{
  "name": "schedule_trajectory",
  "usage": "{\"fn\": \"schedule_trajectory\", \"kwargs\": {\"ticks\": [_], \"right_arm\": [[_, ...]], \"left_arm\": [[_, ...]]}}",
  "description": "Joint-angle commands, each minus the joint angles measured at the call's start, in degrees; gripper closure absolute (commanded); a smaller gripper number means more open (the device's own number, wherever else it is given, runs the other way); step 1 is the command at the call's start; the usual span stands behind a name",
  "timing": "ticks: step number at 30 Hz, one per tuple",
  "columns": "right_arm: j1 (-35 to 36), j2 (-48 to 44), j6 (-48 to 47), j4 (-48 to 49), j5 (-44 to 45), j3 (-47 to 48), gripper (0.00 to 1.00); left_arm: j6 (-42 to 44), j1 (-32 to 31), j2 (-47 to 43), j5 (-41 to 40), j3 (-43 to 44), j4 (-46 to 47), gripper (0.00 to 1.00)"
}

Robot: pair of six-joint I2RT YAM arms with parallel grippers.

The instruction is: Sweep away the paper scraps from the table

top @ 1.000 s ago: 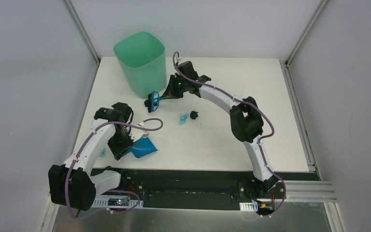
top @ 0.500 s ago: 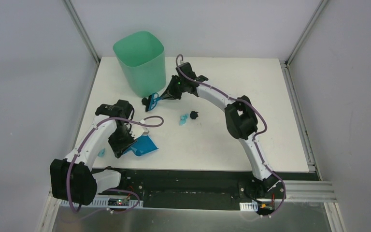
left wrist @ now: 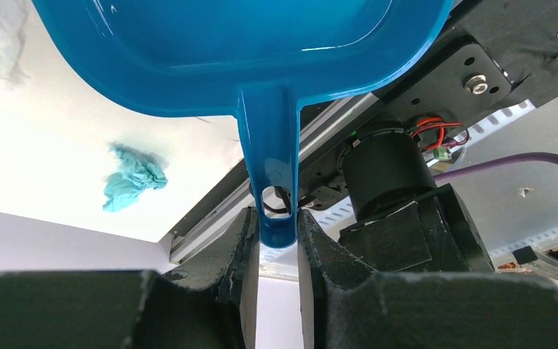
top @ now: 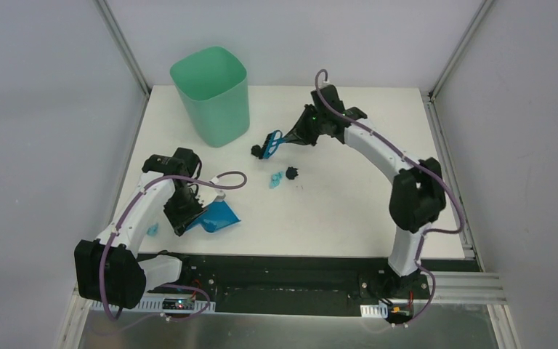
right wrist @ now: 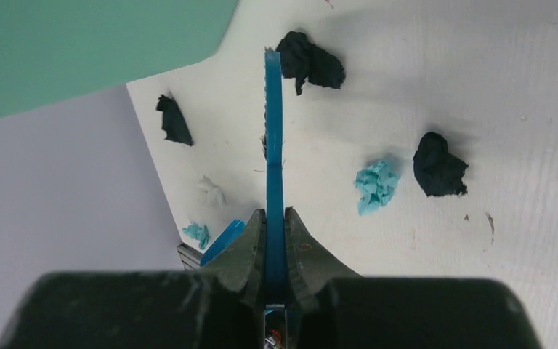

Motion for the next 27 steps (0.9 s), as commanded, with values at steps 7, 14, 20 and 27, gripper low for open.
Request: {"fn": "schedule_trajectory", "kwargs": {"ticks": [7, 14, 20, 27], "right_arm": [[-0.56, -10.27, -27.42, 7.84, -4.26, 1.64, 1.00], [-1.60, -5.37, -82.05, 2.57, -12.71, 6.00, 1.00], [2.03, -0.95, -112.29, -4.17, -6.31, 11.31, 1.00], [5.97, 8.55, -128.06, -6.98, -1.50, 18.54, 1.00]], "left_arm": [[-0.16, -1.10, 1.12, 4.21, 3.56, -0.40, 0.90], [-0.39, -1.80, 0.70, 4.85, 3.08, -0.95, 0.90], [0.13, -2.15, 0.10, 3.89, 0.79, 0.55, 0.90], [1.10, -2.33, 0.89, 3.64, -0.33, 0.30, 0.90]]}}
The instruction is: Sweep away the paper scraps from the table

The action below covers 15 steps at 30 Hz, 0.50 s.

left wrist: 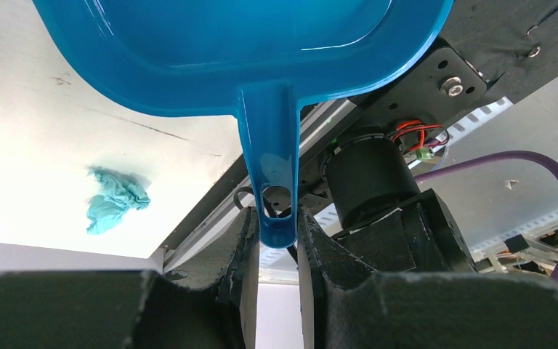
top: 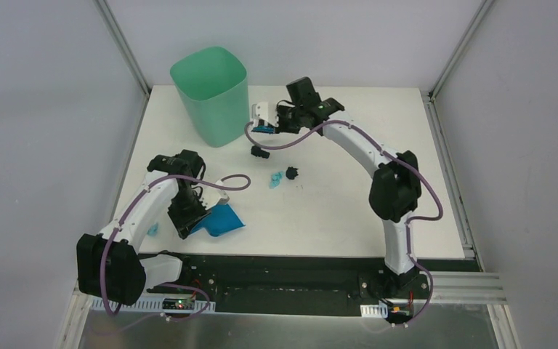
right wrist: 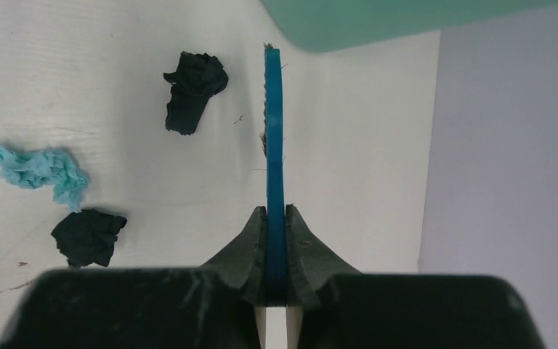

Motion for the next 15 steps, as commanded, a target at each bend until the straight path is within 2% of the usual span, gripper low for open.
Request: {"fn": "schedule_trajectory", "kwargs": {"ticks": [1, 8, 15], "right_arm": [[2.09, 4.73, -15.62, -2.52, 2.11, 5.04, 1.00], [4.22, 10.36, -26.28, -2.49, 4.95, 7.13, 1.00], [5.06, 7.85, -34.87, -8.99, 7.71, 1.28, 1.00]], "left_arm": [[1.46, -0.50, -0.65, 0.81, 0.32, -0.11, 0.90], [1.34, -0.58, -0.66, 0.43, 0.73, -1.13, 0.89], [1.24, -1.05, 0.38, 0.89, 0.70, -0.33, 0.90]]}}
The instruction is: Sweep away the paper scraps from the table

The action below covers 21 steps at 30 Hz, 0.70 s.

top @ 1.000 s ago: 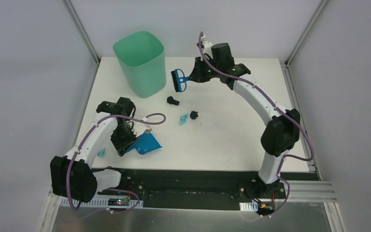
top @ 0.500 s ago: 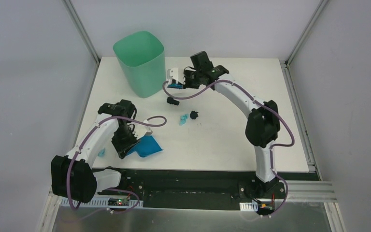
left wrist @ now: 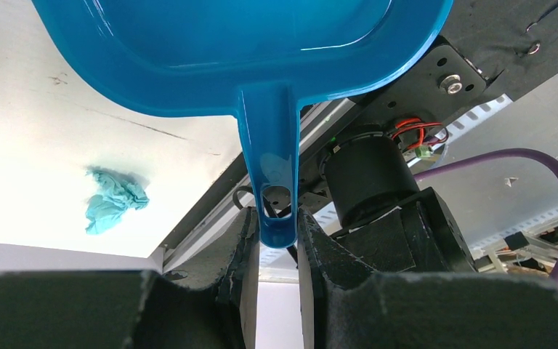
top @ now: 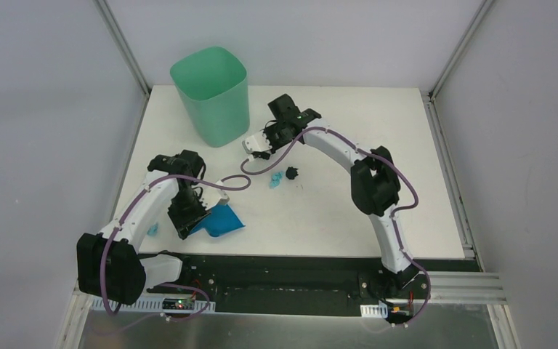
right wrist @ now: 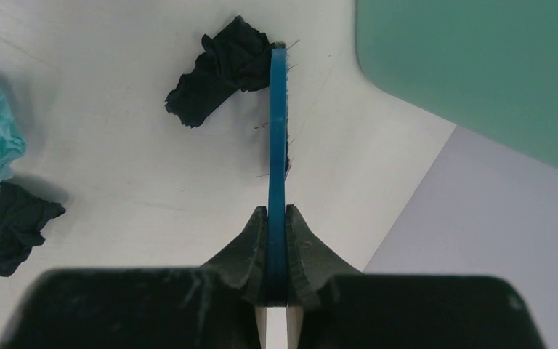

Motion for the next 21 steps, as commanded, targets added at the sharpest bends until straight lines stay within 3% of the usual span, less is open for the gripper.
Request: {"fn": "schedule_trajectory", "kwargs": {"ticks": [1, 12, 15, 18, 21], "right_arm": [[0.48, -5.09, -7.90, -7.12, 1.49, -4.78, 1.00], [0.19, -22.81, 0.15, -16.87, 1.85, -19.92, 1.00], [-1.57, -25.95, 9.87, -13.85, 1.27, -20.23, 1.00], [-4.39, -26.88, 27.78, -6.61, 4.38, -17.72, 1.00], [-7.51, -25.46, 43.30, -7.71, 6.88, -11.85, 1.00]], "left_arm": [[1.02, -1.27, 0.50, 1.02, 0.95, 0.50, 0.90], [-0.44, -9.67, 7.54, 0.93, 4.99, 3.68, 0.90], [-0.37, -11.54, 9.29, 0.16, 5.81, 5.59, 0.90], [-1.33, -13.45, 11.68, -2.08, 6.53, 7.74, 0.90], [-2.36, -15.03, 14.16, -2.38, 8.19, 8.42, 0.90]]}}
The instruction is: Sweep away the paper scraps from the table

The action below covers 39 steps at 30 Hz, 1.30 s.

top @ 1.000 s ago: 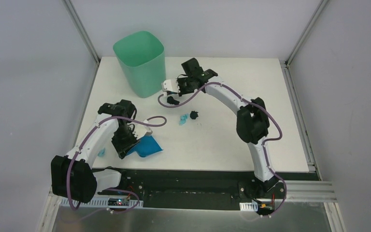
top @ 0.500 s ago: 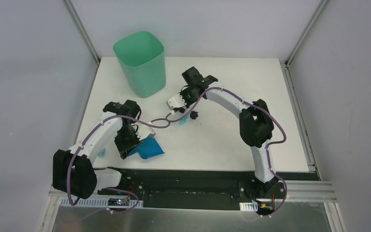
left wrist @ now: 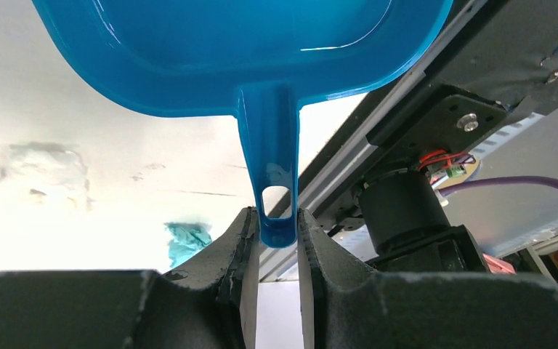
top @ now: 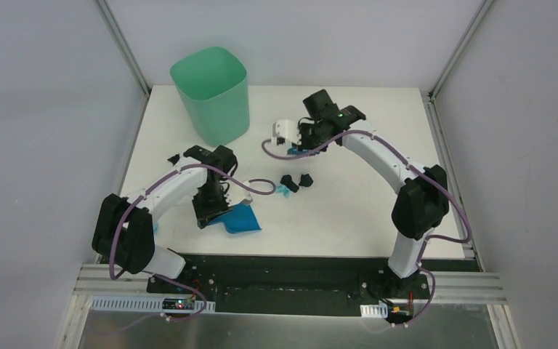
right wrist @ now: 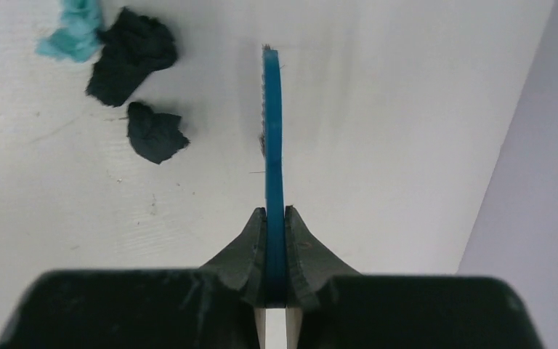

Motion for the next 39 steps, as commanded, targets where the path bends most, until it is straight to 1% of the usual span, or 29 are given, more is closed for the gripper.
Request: {"fn": "schedule_trajectory", "kwargs": {"ticks": [1, 3, 5, 7, 9, 12, 16, 20, 27, 32, 39], "right_arm": [[-5.38, -1.31, 28.96, 3.77, 4.24, 8.15, 1.00], [-6.81, -0.68, 36.98, 3.30, 7.93, 8.72, 1.00], [-7.38, 0.65, 43.15, 1.71, 15.40, 9.77, 1.00], [-8.19, 3.09, 48.18, -2.47, 18.49, 13.19, 1.00], [-8.53, 4.49, 50.68, -3.59, 20.32, 13.56, 1.00], [-8.12, 6.71, 50.93, -4.37, 21.52, 13.38, 1.00], [-8.23, 10.53, 53.07, -7.96, 17.43, 15.41, 1.00], [-7.54, 13.15, 55.77, -11.04, 11.06, 16.79, 1.00], [-5.91, 12.69, 63.12, -15.37, -6.07, 16.22, 1.00], [-5.22, 11.23, 69.89, -14.66, -13.02, 13.29, 1.00], [-5.46, 10.69, 79.98, -9.98, -23.71, 10.07, 1.00]], "left_arm": [[-1.81, -2.24, 2.71, -1.38, 3.75, 2.97, 0.91], [-2.18, -2.86, 3.86, -1.97, 4.74, 3.41, 0.91], [-2.06, -2.87, 4.71, -2.48, 5.61, 4.10, 0.91], [-2.21, -2.87, 5.53, -2.20, 6.28, 4.70, 0.92], [-2.28, -2.87, 6.84, -1.00, 7.38, 4.14, 0.92], [-2.44, -2.87, 8.89, -0.31, 8.80, 3.10, 0.92], [-2.28, -2.88, 11.21, 1.20, 10.10, 2.40, 0.92], [-3.00, -2.87, 14.62, 3.54, 12.10, 0.58, 0.92], [-3.92, -2.95, 19.01, 5.19, 16.00, -0.05, 0.93], [-3.94, -3.24, 21.09, 6.08, 16.25, 0.56, 0.94], [-4.46, -4.16, 25.10, 6.91, 18.86, 0.16, 0.95]]}}
